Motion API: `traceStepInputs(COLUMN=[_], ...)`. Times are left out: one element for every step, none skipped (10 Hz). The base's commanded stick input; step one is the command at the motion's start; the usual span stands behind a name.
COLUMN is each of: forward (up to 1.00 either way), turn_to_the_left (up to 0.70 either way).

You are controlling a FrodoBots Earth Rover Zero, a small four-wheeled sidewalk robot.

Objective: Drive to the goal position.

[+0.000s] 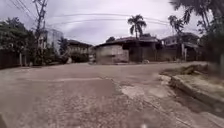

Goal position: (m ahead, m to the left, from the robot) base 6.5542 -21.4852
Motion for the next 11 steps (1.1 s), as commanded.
traceStepInputs(forward=[1.00,1.00,1.00,1.00,1.00,1.00,1.00,1.00,1.00,1.00,1.00], turn_to_the_left=[-0.09,-0.36,-0.38,-0.38,-0.38,-0.38,-0.38,-0.38,-0.38,-0.38,-0.38])
